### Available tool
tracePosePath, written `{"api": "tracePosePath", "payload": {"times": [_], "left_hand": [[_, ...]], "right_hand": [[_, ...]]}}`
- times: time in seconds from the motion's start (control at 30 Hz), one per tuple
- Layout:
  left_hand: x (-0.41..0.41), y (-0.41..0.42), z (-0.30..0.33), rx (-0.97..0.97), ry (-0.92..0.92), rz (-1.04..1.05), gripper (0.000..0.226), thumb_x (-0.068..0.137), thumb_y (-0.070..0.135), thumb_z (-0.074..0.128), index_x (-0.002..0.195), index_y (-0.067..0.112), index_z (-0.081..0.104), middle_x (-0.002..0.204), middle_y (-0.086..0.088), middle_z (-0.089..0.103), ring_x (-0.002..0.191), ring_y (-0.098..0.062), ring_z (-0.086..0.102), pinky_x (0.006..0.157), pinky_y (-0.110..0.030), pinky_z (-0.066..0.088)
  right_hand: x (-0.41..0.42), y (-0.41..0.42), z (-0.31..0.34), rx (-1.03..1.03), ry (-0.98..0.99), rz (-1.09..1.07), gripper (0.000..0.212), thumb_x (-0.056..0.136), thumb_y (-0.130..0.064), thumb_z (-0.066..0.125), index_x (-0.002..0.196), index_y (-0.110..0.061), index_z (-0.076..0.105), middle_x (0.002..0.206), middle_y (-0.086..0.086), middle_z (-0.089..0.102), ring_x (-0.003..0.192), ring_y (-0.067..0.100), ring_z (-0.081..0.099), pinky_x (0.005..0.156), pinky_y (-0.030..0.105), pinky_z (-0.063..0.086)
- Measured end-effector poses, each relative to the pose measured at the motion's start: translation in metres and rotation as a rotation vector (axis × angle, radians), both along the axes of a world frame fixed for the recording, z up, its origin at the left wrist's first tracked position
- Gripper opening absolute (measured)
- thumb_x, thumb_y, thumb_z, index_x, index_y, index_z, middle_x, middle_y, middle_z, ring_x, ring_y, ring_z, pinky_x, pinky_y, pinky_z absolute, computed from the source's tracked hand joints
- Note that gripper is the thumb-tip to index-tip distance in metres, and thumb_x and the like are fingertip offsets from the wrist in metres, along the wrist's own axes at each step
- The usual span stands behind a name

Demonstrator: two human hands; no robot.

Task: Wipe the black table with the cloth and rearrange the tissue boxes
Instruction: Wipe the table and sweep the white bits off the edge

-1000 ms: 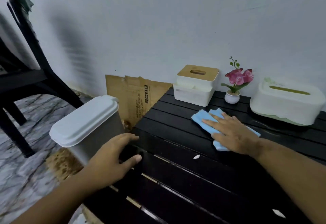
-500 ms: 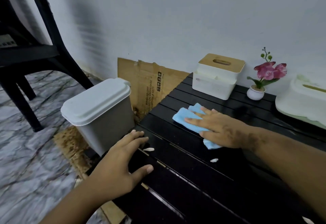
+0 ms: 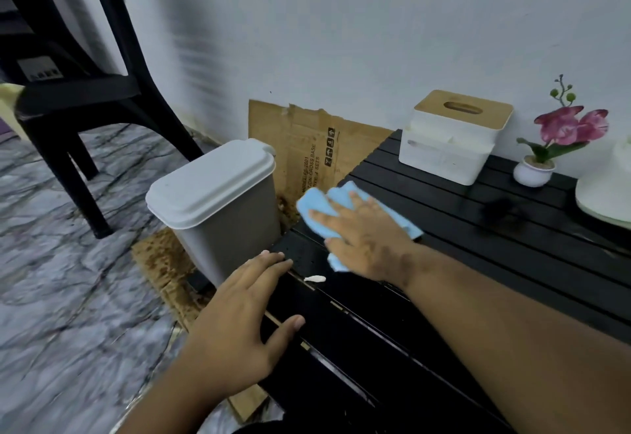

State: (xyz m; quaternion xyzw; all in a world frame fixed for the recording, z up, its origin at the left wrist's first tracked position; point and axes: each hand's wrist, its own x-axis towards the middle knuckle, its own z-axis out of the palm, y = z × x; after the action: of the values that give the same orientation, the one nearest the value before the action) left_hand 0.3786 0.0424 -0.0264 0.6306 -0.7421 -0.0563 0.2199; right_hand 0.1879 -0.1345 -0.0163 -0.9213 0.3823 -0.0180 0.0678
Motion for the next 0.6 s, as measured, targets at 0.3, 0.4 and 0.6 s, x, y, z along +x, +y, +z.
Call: {"api": "tracePosePath", "payload": {"times": [0.3, 0.4, 0.6], "left_hand": [[0.000, 0.001, -0.001, -0.013, -0.004, -0.004, 0.065, 0.090, 0.068, 0.039, 0.140, 0.027, 0.046, 0.151, 0.015, 0.035, 0.144, -0.005, 0.027, 0.115, -0.028, 0.027], [0.000, 0.000, -0.001, -0.032, -0.011, -0.002, 0.064, 0.090, 0.067, 0.041, 0.140, 0.026, 0.046, 0.150, 0.013, 0.037, 0.143, -0.006, 0.028, 0.115, -0.027, 0.027], [0.000, 0.000, -0.003, -0.026, 0.060, 0.006, 0.073, 0.090, 0.070, 0.041, 0.149, 0.030, 0.026, 0.154, 0.016, 0.028, 0.145, -0.003, 0.022, 0.115, -0.031, 0.030]], "right_hand": [[-0.043, -0.037, 0.020, 0.060, -0.086, -0.071, 0.054, 0.097, -0.039, 0.042, 0.150, -0.039, 0.029, 0.163, 0.002, 0.012, 0.148, 0.026, 0.010, 0.116, 0.053, 0.011], [-0.053, -0.051, 0.012, 0.022, 0.029, -0.312, 0.059, 0.094, -0.047, 0.034, 0.151, -0.032, 0.028, 0.162, 0.002, 0.017, 0.147, 0.032, 0.013, 0.115, 0.054, 0.015], [0.034, 0.002, 0.004, 0.021, -0.033, -0.310, 0.062, 0.090, -0.053, 0.026, 0.150, -0.039, 0.022, 0.162, 0.002, 0.015, 0.146, 0.041, 0.010, 0.118, 0.056, 0.008]]}}
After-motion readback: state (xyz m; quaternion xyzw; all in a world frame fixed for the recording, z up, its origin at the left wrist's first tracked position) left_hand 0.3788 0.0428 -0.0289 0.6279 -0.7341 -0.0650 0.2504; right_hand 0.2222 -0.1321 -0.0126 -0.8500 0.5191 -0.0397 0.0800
